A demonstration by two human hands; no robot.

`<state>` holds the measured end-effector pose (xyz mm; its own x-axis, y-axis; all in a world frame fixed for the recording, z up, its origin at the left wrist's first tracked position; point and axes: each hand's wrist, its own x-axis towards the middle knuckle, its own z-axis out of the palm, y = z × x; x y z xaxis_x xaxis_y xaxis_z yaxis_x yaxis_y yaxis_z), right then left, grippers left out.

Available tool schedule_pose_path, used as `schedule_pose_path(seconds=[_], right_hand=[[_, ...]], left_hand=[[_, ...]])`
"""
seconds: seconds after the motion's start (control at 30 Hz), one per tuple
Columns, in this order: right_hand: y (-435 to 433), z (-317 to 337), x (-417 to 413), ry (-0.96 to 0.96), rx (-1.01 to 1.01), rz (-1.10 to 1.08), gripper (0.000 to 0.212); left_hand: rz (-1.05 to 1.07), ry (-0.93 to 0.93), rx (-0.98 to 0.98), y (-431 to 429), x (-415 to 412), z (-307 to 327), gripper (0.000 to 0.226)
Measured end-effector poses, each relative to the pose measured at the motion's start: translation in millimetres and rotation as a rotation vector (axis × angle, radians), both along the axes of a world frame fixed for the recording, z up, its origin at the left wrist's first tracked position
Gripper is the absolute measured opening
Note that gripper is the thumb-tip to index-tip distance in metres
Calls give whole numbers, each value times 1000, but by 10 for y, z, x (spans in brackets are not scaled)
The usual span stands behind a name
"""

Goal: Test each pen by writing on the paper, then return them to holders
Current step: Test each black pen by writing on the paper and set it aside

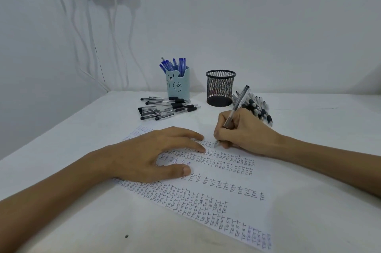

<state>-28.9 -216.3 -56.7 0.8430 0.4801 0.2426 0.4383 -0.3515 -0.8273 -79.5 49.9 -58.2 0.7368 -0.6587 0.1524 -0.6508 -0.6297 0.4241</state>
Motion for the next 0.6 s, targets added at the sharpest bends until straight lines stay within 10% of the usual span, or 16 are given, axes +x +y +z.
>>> schedule_pose_path(seconds=[0.6], right_hand=[[16,-4,21,19,8,-15,12]], left_hand=[[4,20,-17,-67,-125,126,49]])
